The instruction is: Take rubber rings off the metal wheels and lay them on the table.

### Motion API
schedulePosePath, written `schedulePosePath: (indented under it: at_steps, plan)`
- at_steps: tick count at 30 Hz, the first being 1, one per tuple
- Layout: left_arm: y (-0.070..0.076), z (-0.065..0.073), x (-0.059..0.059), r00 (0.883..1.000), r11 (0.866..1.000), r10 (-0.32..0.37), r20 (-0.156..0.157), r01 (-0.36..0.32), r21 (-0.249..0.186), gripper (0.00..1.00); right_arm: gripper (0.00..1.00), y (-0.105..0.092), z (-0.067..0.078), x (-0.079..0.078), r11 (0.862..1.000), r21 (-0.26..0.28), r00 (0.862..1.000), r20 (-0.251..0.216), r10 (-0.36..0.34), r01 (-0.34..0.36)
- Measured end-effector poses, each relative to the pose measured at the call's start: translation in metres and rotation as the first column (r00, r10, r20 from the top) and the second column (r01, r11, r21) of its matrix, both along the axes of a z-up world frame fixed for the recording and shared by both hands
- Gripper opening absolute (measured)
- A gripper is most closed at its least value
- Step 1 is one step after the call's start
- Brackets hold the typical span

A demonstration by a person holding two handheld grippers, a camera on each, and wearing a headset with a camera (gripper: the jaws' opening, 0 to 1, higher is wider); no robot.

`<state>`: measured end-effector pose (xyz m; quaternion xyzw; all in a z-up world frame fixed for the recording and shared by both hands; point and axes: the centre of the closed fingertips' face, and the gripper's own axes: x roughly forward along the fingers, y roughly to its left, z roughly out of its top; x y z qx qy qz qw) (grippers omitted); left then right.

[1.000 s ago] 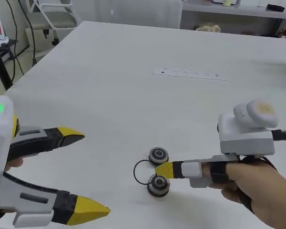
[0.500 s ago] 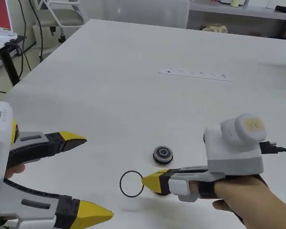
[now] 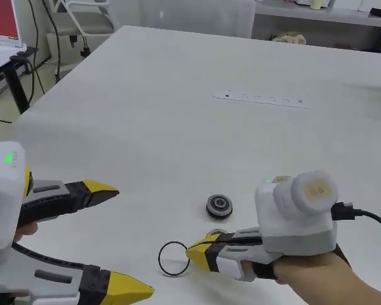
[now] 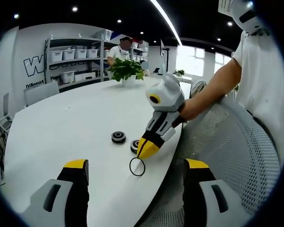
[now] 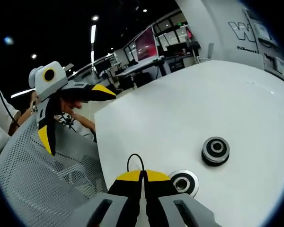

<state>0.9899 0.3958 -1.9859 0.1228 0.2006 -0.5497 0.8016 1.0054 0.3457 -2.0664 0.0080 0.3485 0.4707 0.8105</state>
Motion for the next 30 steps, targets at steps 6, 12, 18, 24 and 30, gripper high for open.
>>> schedulePosePath:
  at_steps: [6,12,18,24,30]
  plan:
    - [0.000,-0.001,0.000,1.000,1.000,-0.002,-0.001,0.002,0.005,0.79,0.00,0.001,-0.001,0.000,1.000,-0.015,1.000,0.011,0.013,-0.013]
    - [0.000,-0.001,0.001,1.000,1.000,0.000,-0.004,0.000,0.000,0.79,0.00,-0.001,-0.002,0.001,1.000,-0.022,1.000,0.000,0.006,-0.006]
    - [0.001,-0.003,0.001,1.000,1.000,0.000,-0.008,0.000,0.004,0.79,0.05,-0.003,0.001,0.005,1.000,-0.015,1.000,0.008,-0.013,0.013]
    - [0.001,-0.004,0.001,1.000,1.000,-0.002,-0.013,0.002,0.006,0.79,0.06,-0.005,0.008,0.009,1.000,-0.015,0.999,0.032,-0.016,0.017]
    - [0.002,-0.004,0.001,1.000,1.000,-0.003,-0.013,0.003,0.005,0.79,0.08,-0.008,0.018,0.014,1.000,-0.008,0.998,0.062,-0.022,0.023]
